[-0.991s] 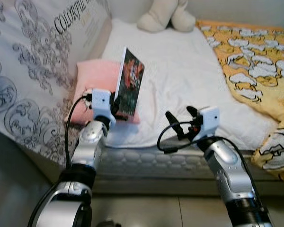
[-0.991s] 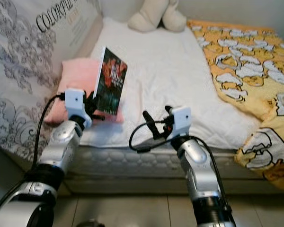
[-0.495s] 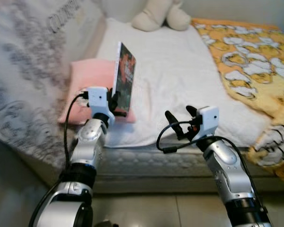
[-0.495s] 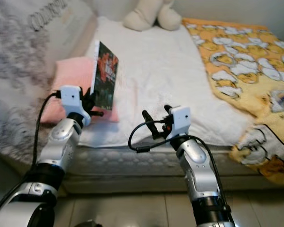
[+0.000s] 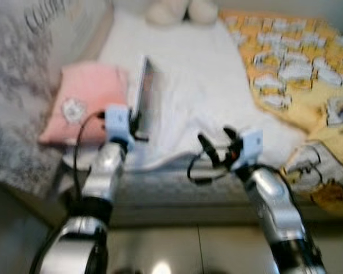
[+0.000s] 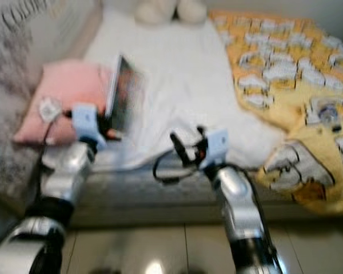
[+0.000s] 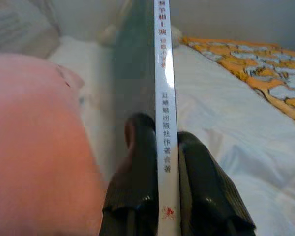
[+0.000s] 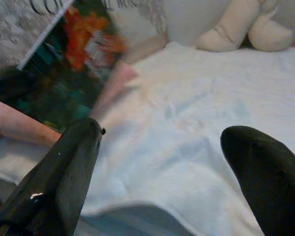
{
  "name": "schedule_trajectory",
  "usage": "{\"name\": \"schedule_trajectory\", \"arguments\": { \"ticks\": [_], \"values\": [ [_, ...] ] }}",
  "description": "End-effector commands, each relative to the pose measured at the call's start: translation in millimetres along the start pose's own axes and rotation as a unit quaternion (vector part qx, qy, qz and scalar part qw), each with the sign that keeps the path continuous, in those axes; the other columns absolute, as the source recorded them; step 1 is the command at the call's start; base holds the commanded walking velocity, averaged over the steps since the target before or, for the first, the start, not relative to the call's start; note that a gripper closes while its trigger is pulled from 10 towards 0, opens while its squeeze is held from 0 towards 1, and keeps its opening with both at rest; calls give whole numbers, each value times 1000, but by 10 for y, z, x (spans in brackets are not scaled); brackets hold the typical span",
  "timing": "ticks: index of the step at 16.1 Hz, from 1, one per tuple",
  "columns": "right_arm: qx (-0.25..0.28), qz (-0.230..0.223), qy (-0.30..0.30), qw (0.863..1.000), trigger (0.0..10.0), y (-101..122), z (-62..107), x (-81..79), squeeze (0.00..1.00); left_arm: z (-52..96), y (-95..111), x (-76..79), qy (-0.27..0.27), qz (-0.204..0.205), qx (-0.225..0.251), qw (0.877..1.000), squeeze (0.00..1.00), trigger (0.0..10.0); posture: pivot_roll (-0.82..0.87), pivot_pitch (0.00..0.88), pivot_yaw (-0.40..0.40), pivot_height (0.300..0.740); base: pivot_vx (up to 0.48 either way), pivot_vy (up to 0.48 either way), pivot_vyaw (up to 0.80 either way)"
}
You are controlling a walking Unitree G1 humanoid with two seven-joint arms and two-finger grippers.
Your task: Clean up the room
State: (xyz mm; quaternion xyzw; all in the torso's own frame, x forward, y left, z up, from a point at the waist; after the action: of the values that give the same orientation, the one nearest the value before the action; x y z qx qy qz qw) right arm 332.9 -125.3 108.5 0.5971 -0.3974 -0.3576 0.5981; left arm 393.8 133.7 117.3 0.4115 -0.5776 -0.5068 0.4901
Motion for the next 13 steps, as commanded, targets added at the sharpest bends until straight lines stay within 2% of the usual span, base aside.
{"name": "schedule_trajectory", "arguments": {
  "ticks": [1, 3, 6, 10, 13],
  "values": [
    [6, 3, -10, 1000, 10000, 33, 1, 43, 0, -69, 186, 134, -22, 3, 35, 999, 0, 10000, -108, 0, -4, 740, 480, 0, 0],
    [6, 3, -6, 1000, 10000, 33, -5, 26, 0, -108, 241, 213, -32, 22, 44, 998, 0, 10000, -109, 0, -5, 740, 480, 0, 0],
    [7, 4, -7, 1000, 10000, 38, -6, 33, 0, -115, 220, 251, -38, 27, 40, 998, 0, 10000, -113, 0, -3, 740, 480, 0, 0],
    [5, 5, -8, 1000, 10000, 22, 22, 40, 0, -135, 119, 153, -6, 74, 11, 997, 0, 10000, -117, 0, -1, 740, 480, 0, 0],
    [4, 5, -7, 1000, 10000, 20, 27, 40, 0, -141, 124, 123, 1, 84, 12, 996, 0, 10000, -116, 0, -2, 740, 480, 0, 0]
  ]
}}
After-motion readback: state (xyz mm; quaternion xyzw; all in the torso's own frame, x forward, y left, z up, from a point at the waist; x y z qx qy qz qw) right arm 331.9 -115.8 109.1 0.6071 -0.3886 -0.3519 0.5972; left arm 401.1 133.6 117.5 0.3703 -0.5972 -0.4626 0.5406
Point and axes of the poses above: a point about 5 cm out from each wrist's last joint towards the gripper, its own z axis pointing back from the gripper into the wrist, its own y axis along the axis of the wrist's last joint, x = y × z, the point moved 4 cm from there along -z, pointing out of the wrist towards the gripper, and after that the axes turned 6 degrees about z, right-handed, at the moved point
